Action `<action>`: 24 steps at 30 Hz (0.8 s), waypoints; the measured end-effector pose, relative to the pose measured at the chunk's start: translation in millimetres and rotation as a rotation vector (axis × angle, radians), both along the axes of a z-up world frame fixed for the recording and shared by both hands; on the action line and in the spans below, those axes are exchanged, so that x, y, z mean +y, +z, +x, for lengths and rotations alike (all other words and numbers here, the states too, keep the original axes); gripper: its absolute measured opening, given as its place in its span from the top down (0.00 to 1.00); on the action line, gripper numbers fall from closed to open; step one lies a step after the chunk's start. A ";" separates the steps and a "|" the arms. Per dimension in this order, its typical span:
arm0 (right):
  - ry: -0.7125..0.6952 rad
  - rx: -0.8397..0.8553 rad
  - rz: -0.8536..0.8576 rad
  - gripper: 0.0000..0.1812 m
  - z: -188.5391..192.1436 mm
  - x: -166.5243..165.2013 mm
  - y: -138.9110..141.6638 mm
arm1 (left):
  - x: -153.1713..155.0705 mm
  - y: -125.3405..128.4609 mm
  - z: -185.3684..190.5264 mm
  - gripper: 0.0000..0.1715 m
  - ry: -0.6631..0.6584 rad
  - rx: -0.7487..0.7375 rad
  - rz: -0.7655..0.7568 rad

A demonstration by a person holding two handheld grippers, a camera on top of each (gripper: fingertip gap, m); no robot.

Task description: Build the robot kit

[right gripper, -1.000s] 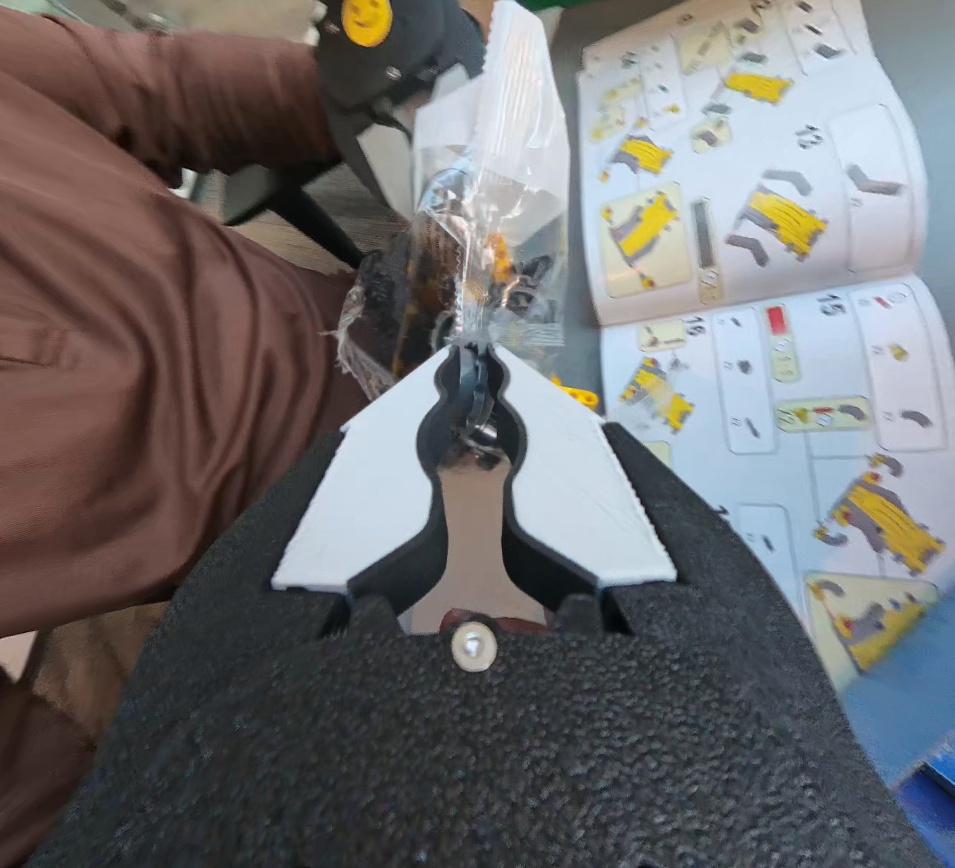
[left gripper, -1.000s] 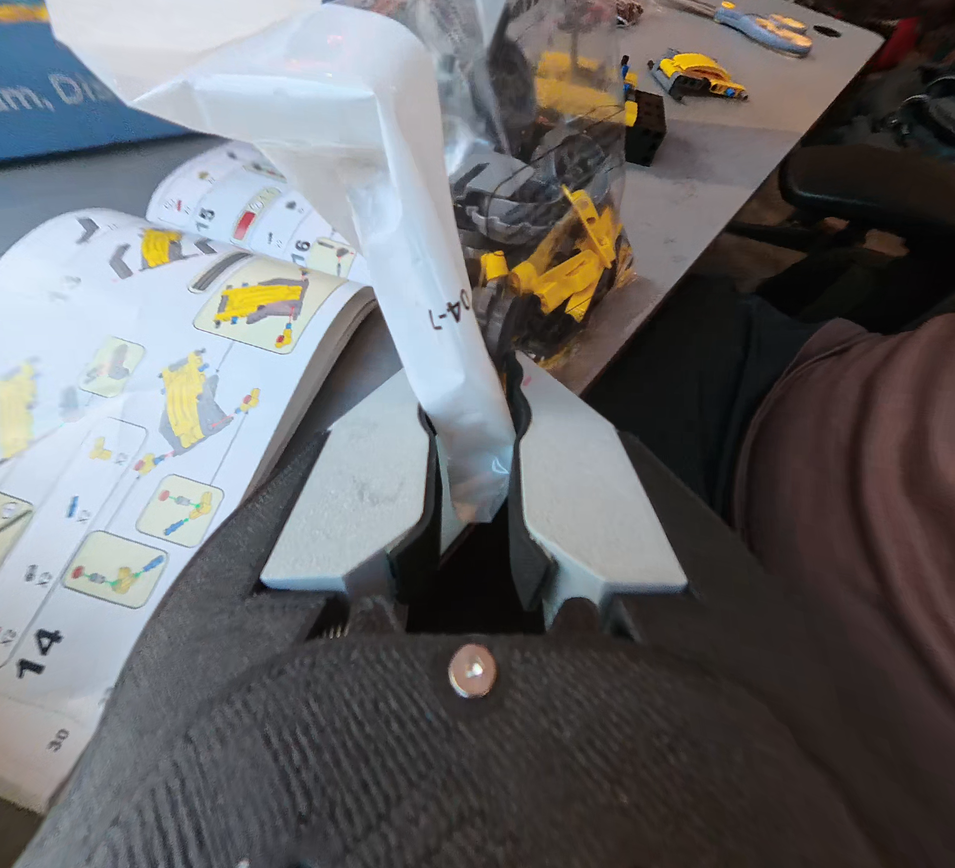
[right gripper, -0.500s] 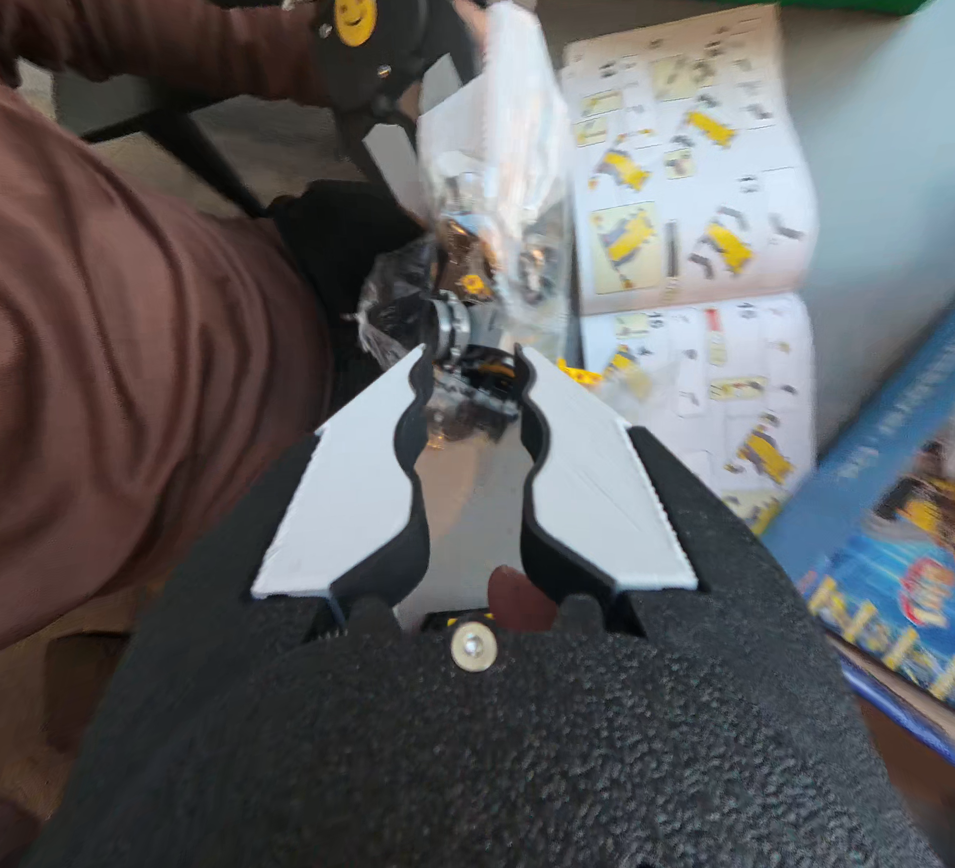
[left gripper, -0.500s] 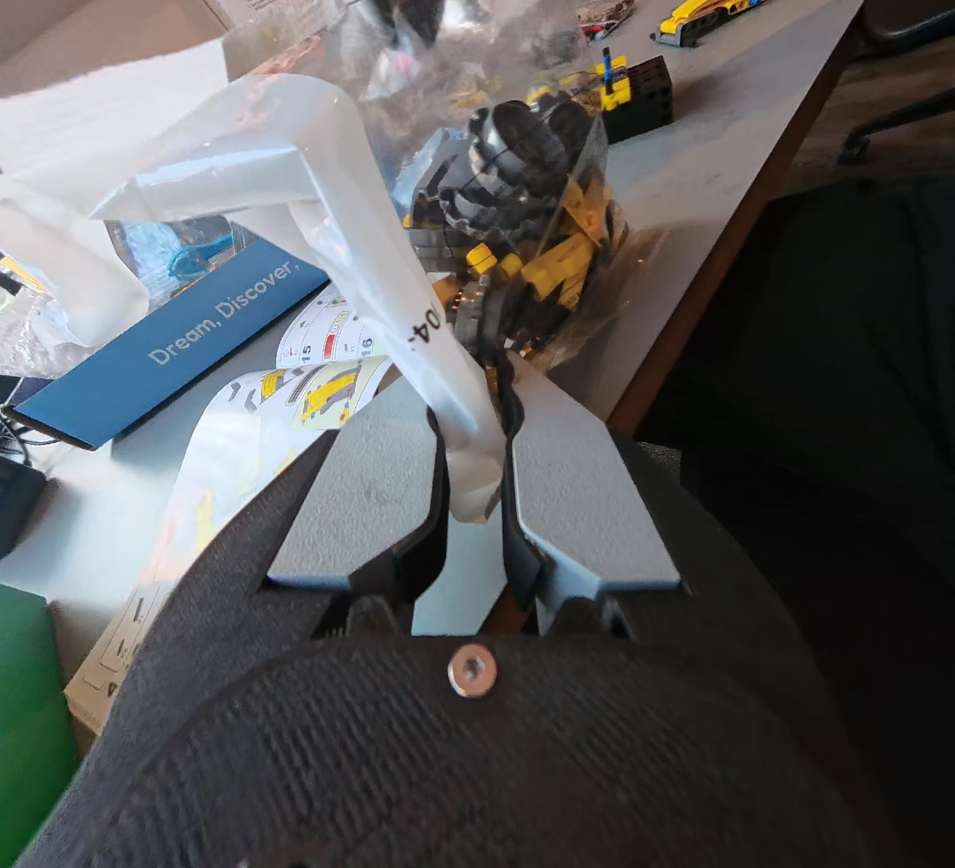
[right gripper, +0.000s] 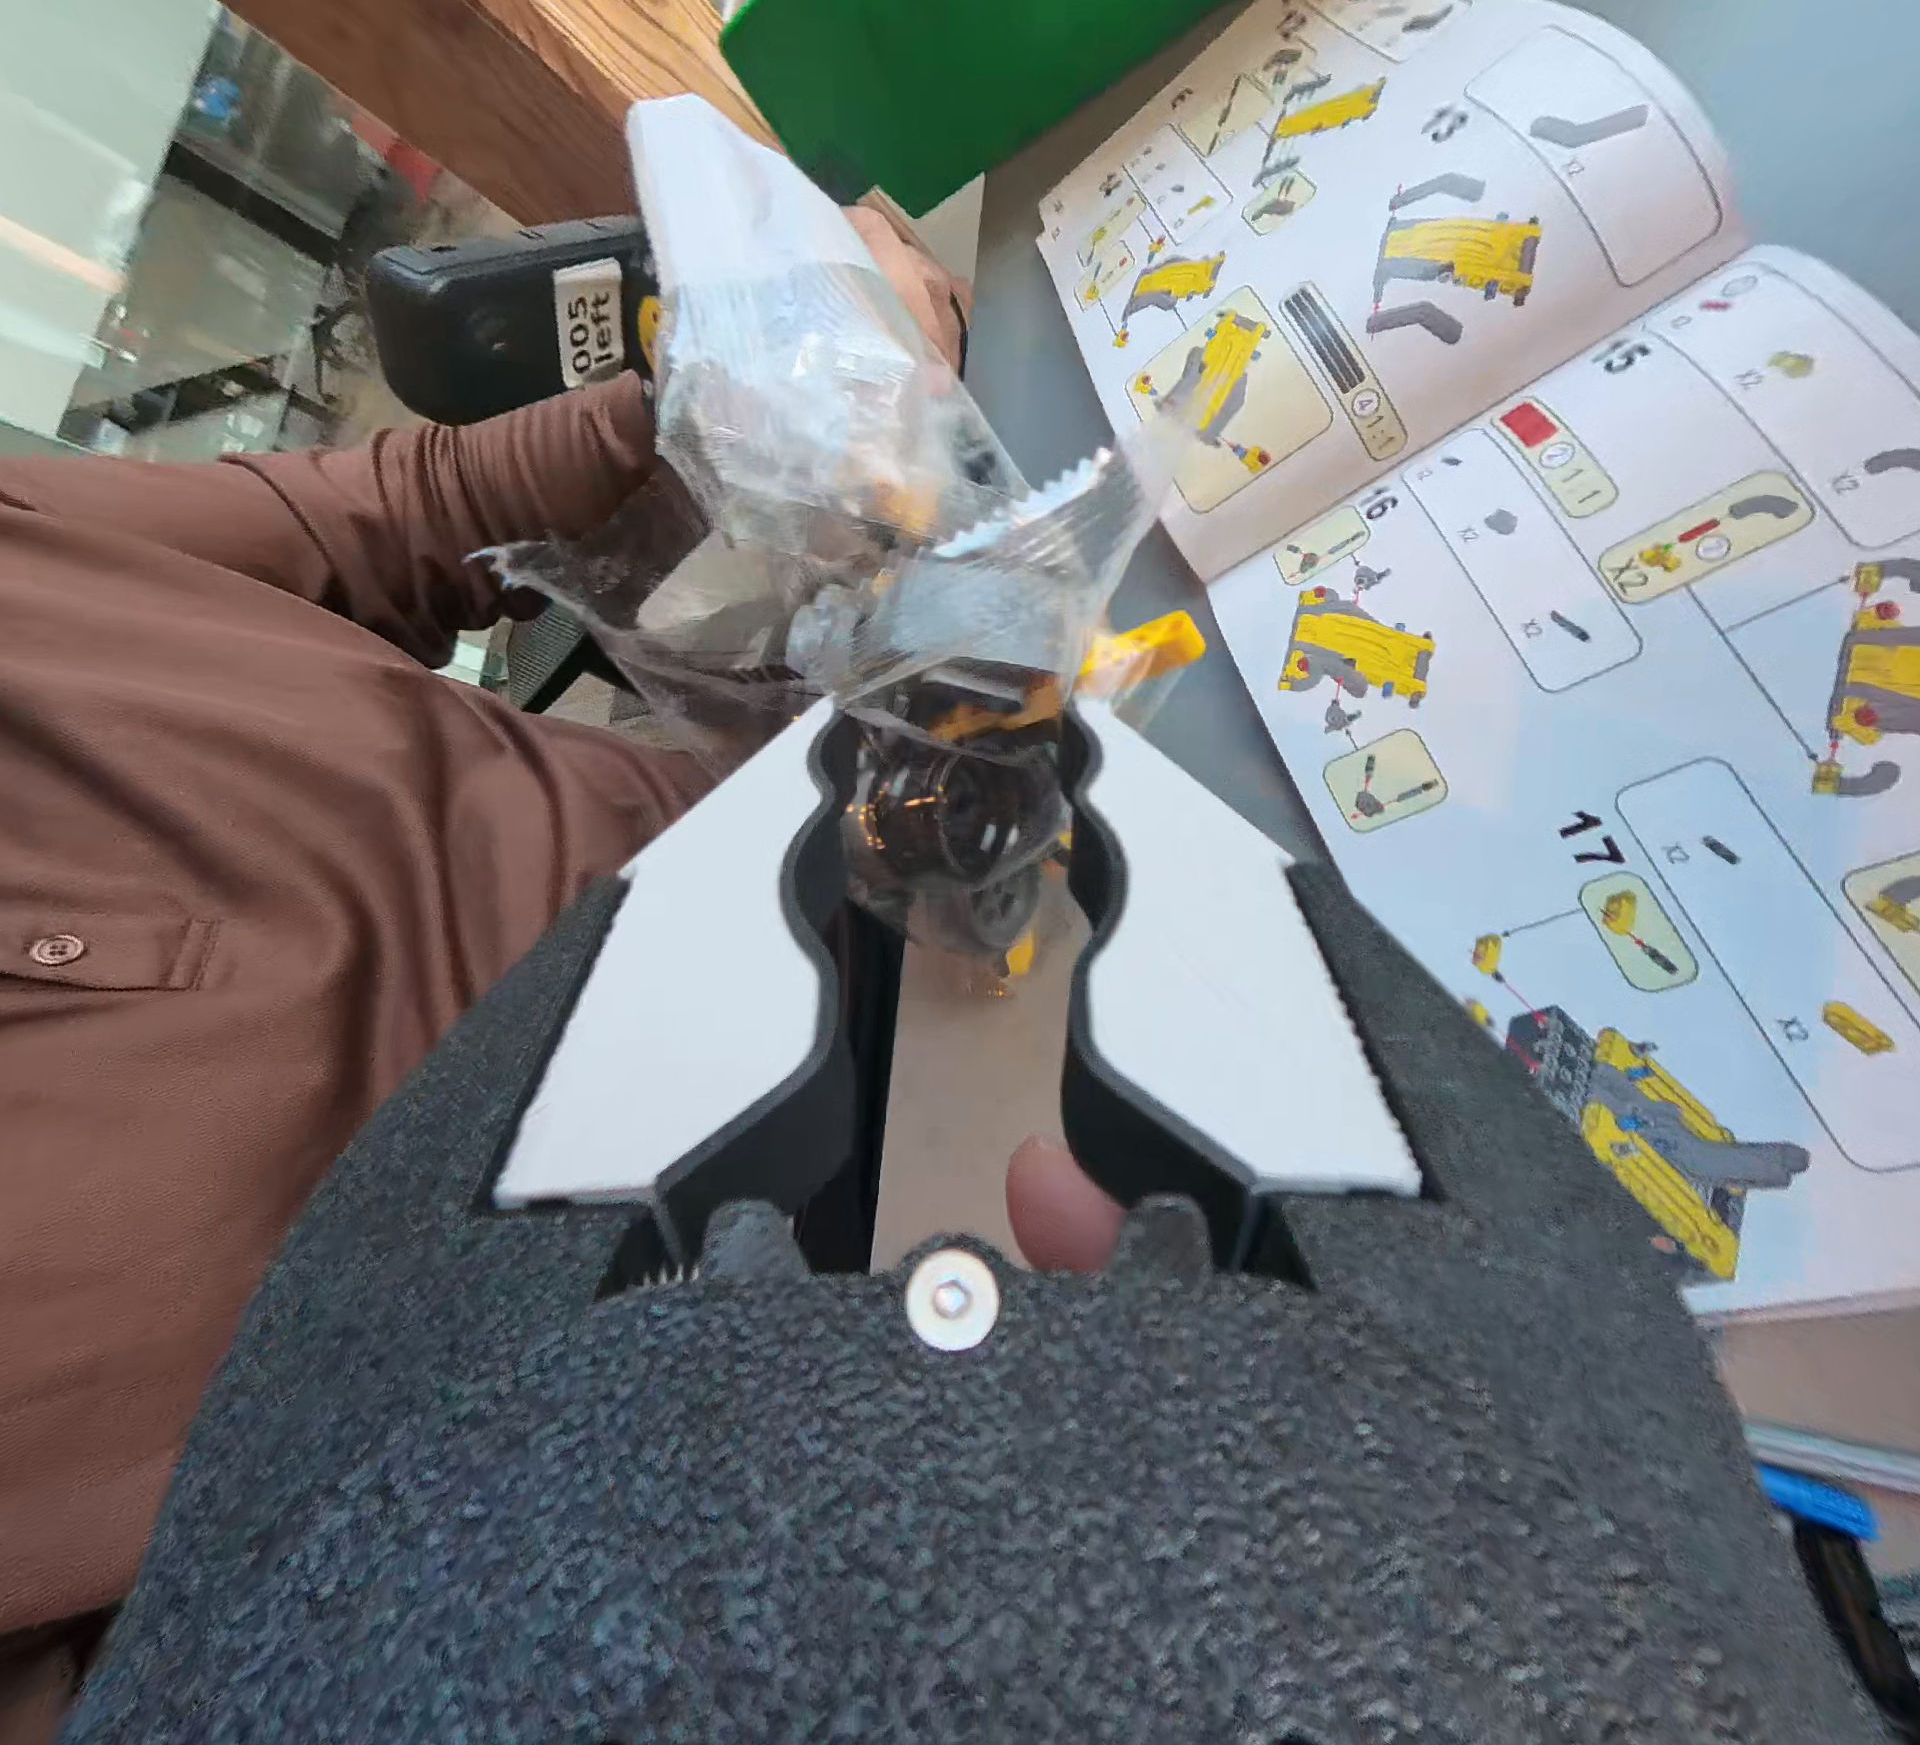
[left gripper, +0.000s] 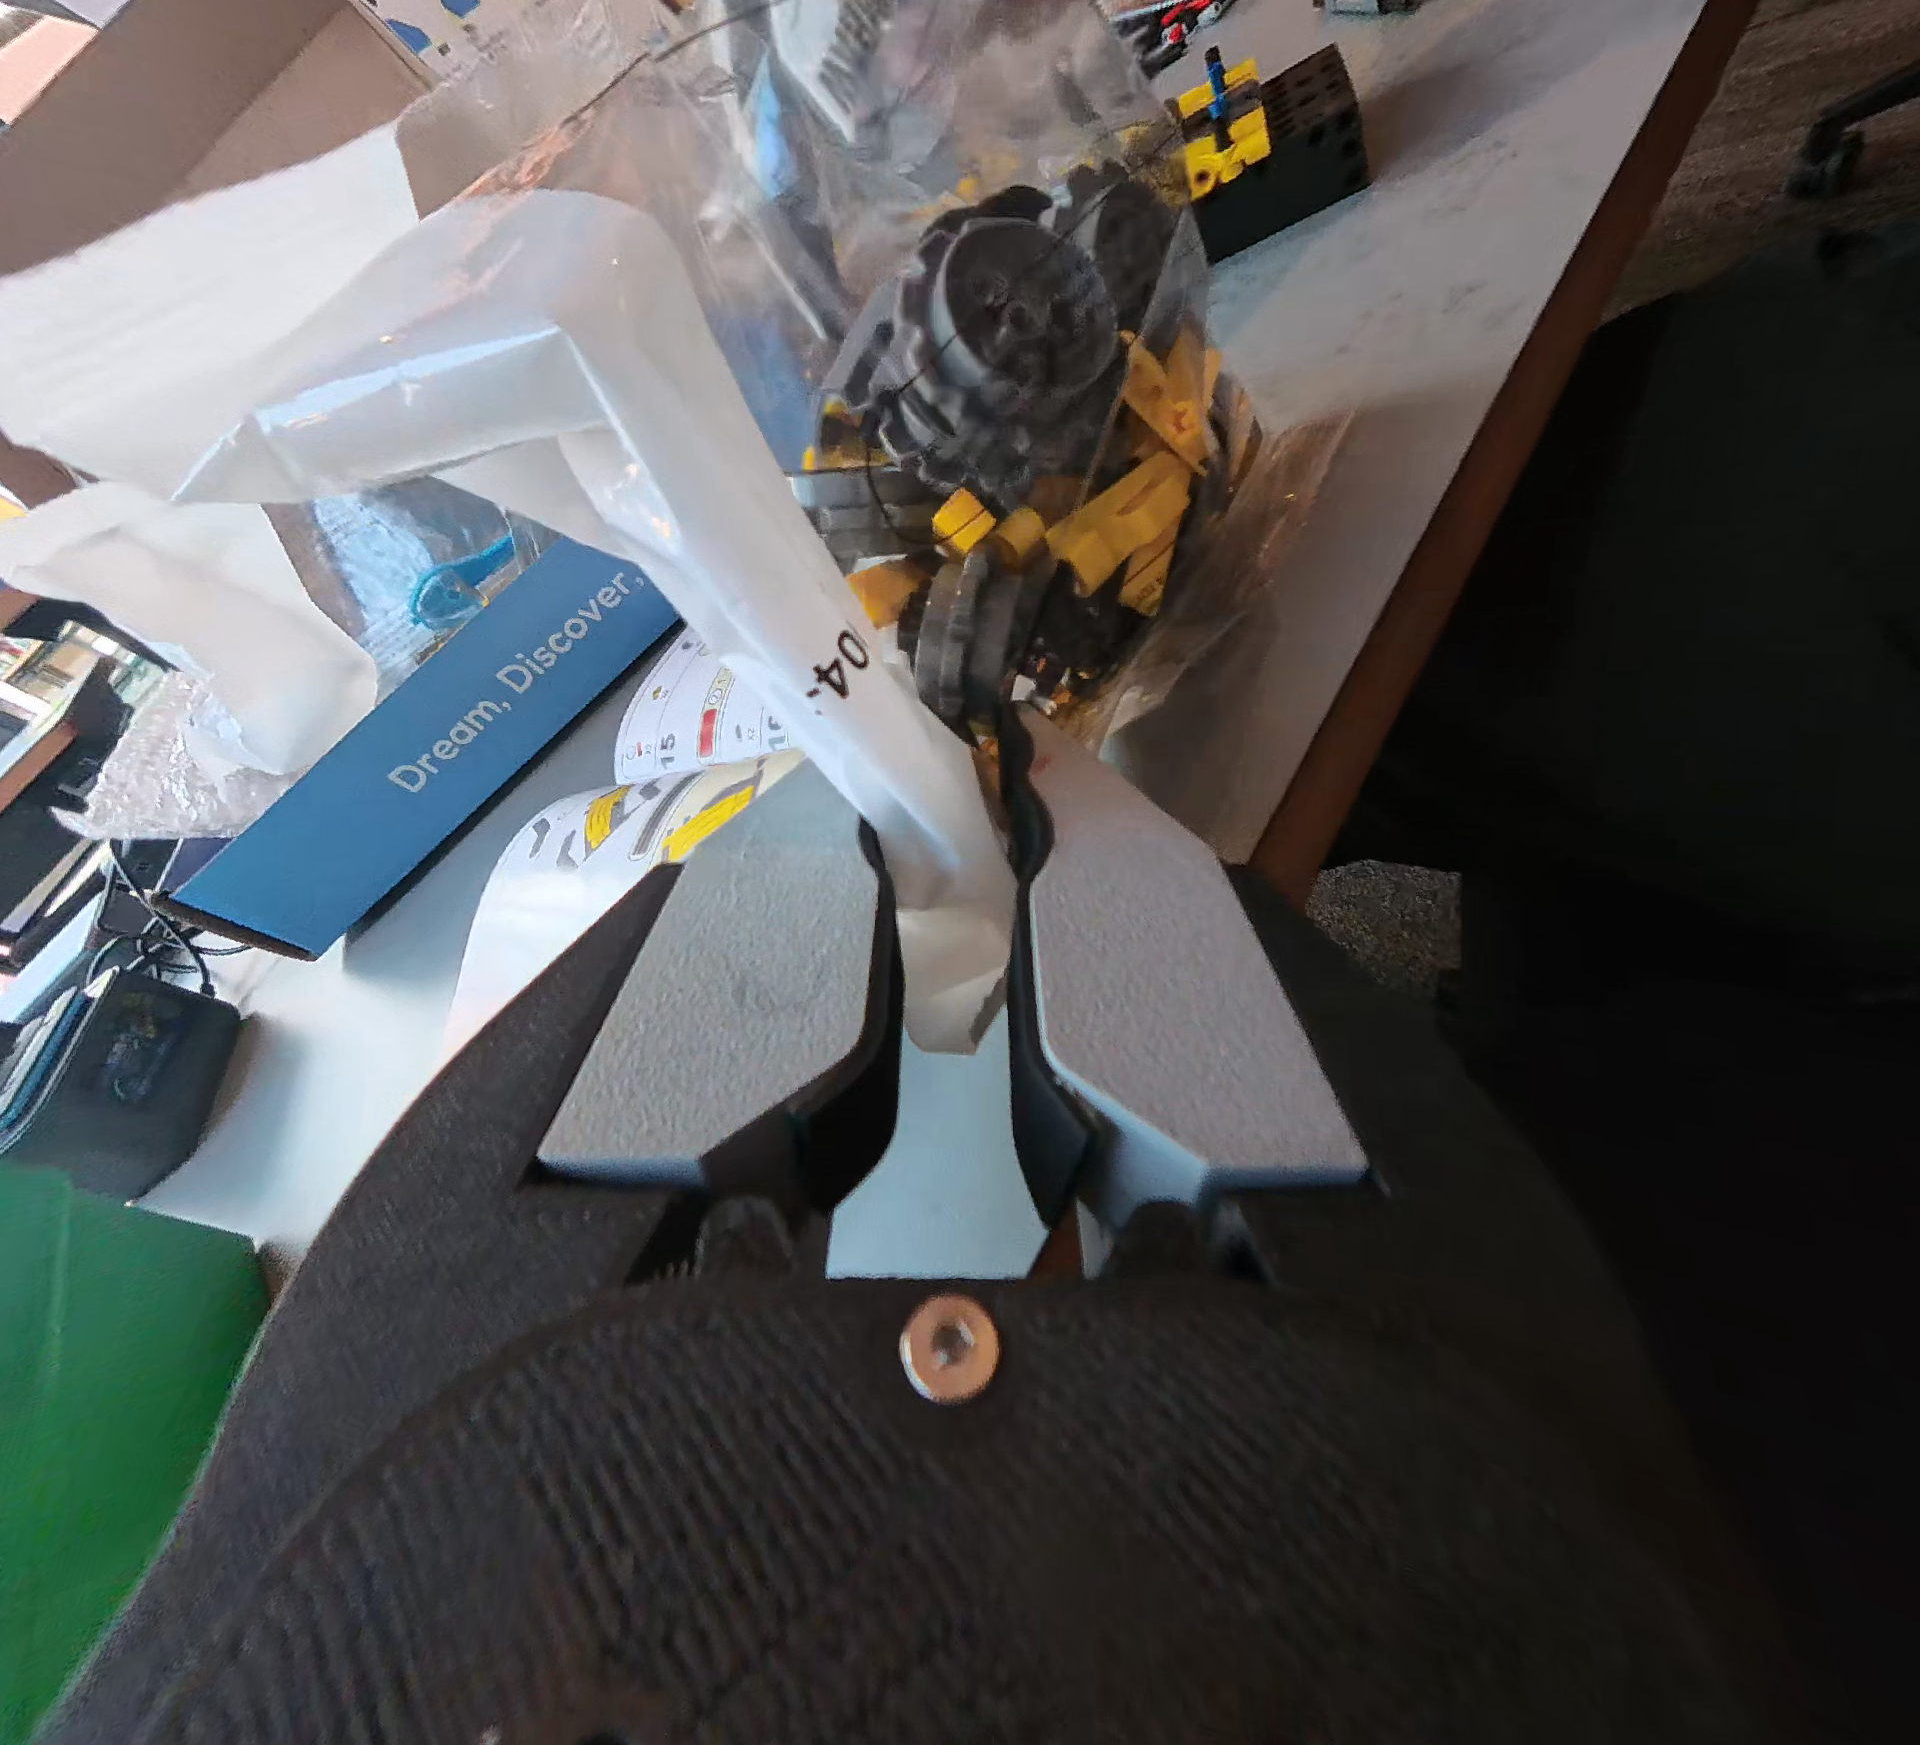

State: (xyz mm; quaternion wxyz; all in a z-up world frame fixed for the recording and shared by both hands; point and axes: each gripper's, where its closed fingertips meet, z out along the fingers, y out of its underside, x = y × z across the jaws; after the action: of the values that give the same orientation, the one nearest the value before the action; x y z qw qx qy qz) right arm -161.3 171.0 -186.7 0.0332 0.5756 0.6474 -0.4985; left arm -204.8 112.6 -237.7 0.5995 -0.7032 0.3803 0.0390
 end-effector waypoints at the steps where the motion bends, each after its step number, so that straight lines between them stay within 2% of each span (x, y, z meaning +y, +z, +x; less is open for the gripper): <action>1: -0.003 0.021 0.005 0.84 -1.3 0.1 1.6 | 1.5 -0.8 -1.1 0.93 0.010 -0.001 -0.012; 7: -0.118 0.118 0.189 0.90 2.9 5.5 15.4 | 15.5 5.9 -14.0 0.92 0.095 -0.107 -0.077; 11: -0.284 0.217 0.238 0.91 15.4 14.8 38.8 | 25.1 16.3 -22.0 0.80 0.177 -0.250 -0.147; 15: -0.418 0.218 0.309 0.93 29.7 28.3 23.6 | 23.7 28.9 -28.5 0.80 0.252 -0.466 -0.203; 17: -0.466 0.248 0.266 0.93 31.5 26.5 24.0 | 20.5 32.7 -32.6 0.78 0.315 -0.515 -0.228; 19: -0.501 0.280 0.256 0.93 32.9 24.0 26.7 | 10.7 36.8 -16.4 0.74 0.298 -0.553 -0.299; 22: -0.538 0.324 0.289 0.93 32.5 14.8 30.0 | -3.1 40.0 26.3 0.57 0.256 -0.570 -0.427; 24: -0.529 0.339 0.279 0.93 30.2 0.2 29.8 | -3.1 43.1 51.2 0.52 0.256 -0.539 -0.434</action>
State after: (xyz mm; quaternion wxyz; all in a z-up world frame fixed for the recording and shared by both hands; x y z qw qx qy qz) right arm -131.1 171.2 -156.9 -0.2842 0.6313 0.5340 -0.4853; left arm -153.6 109.5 -194.6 0.5053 -0.8409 0.1173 -0.1544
